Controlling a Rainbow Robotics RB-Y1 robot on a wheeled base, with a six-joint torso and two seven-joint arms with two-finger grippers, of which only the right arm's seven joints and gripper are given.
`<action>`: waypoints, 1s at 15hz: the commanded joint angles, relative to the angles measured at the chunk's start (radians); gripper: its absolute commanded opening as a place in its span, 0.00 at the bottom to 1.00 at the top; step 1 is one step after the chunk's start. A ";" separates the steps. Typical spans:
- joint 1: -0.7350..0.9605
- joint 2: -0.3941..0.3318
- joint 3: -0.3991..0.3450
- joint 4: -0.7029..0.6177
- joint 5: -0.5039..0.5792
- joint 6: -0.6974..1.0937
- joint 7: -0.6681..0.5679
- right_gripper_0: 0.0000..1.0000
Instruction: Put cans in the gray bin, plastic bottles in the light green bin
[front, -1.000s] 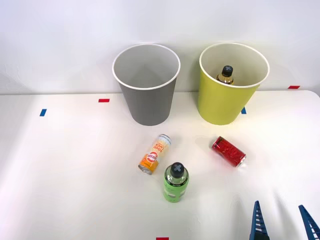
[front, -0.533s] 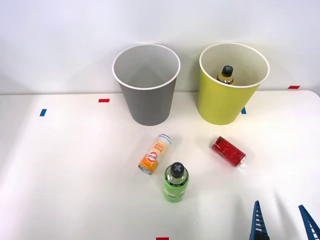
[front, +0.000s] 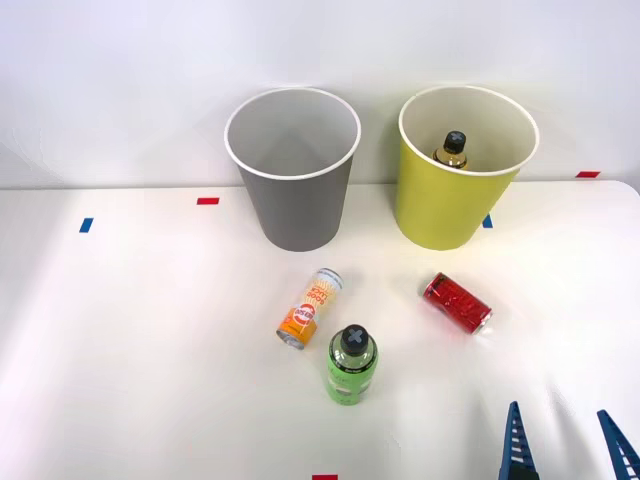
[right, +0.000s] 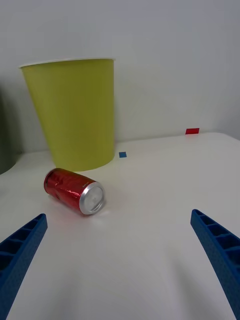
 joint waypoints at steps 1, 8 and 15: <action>0.000 0.000 0.000 0.000 0.000 0.000 0.000 1.00; 0.000 0.000 0.000 0.000 0.000 0.000 0.000 1.00; -0.009 0.003 0.012 0.054 -0.012 0.018 0.005 1.00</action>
